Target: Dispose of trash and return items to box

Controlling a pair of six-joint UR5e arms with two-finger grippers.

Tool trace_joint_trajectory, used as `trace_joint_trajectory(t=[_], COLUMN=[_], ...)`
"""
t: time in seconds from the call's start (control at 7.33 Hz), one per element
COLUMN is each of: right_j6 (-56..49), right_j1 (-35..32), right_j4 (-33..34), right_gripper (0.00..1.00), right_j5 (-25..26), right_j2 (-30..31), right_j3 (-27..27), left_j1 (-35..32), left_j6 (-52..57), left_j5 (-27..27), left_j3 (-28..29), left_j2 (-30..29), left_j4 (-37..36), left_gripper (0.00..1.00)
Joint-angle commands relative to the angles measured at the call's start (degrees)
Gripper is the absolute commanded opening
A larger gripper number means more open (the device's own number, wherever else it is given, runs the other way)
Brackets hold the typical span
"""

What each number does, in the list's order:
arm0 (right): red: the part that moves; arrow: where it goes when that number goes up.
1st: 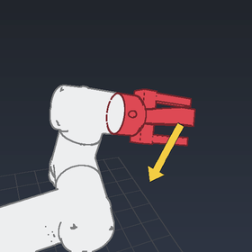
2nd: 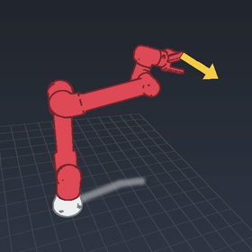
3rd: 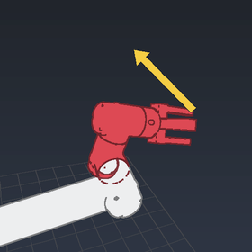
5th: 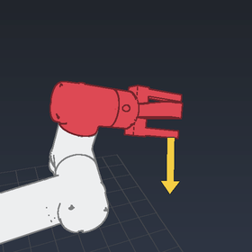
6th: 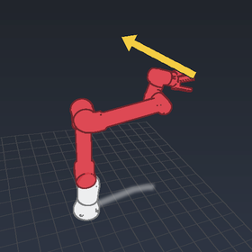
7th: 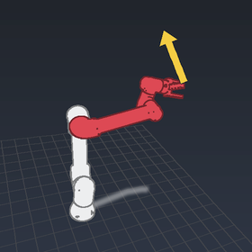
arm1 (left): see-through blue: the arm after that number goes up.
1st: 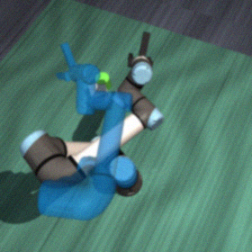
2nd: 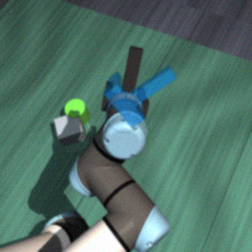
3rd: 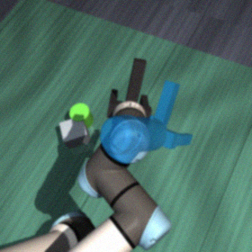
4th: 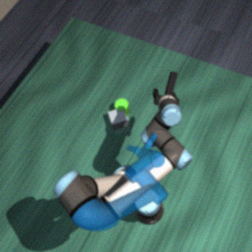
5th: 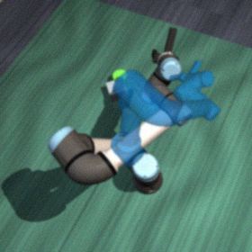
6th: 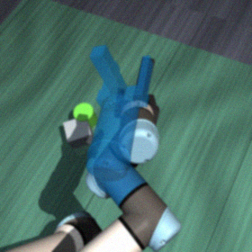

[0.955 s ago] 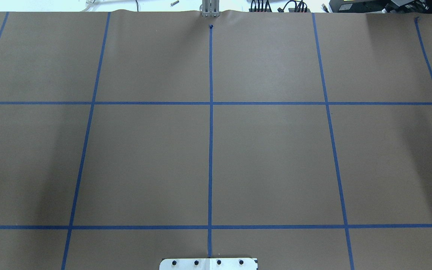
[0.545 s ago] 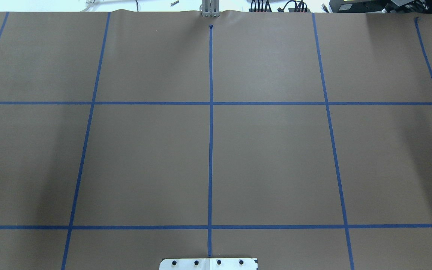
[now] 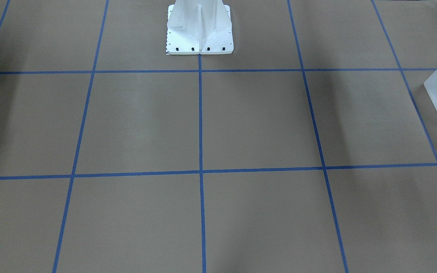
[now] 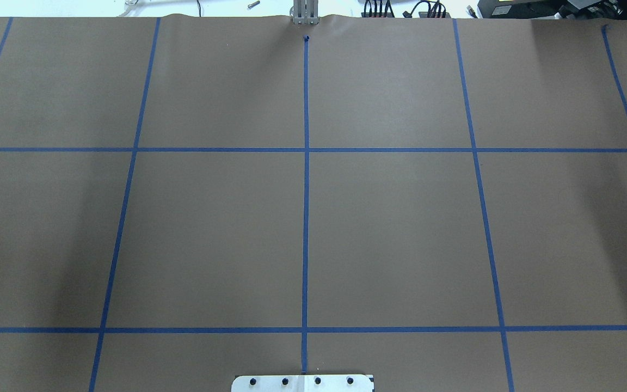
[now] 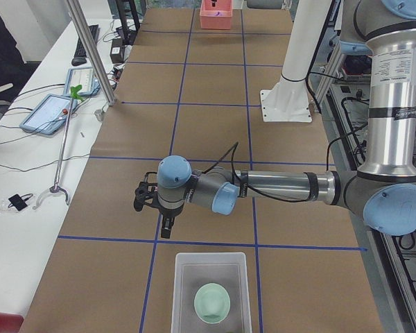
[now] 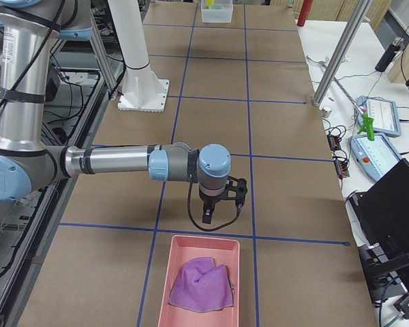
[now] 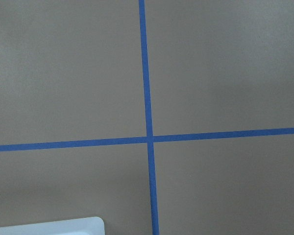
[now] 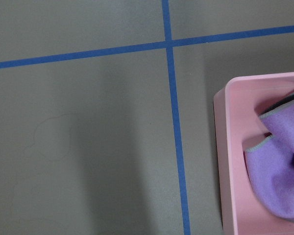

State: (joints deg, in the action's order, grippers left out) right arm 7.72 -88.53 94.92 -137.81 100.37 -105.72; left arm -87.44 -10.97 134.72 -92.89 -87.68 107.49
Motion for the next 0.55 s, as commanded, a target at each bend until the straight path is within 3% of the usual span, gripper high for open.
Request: trace_joint_trajectory(t=[0.0, 0.41], right_j6=[-0.1, 0.0], right_j1=[-0.1, -0.1], right_j4=[0.0, 0.0], right_gripper=[1.0, 1.0], right_j5=[-0.1, -0.3], right_j2=[0.3, -0.3], right_j3=[-0.6, -0.2], left_j1=[0.0, 0.0], left_j6=[0.0, 0.1], left_j5=[0.0, 0.0], left_j3=[0.1, 0.4], left_j2=[0.0, 0.1], left_j4=[0.0, 0.1], left_gripper=[0.99, 0.99])
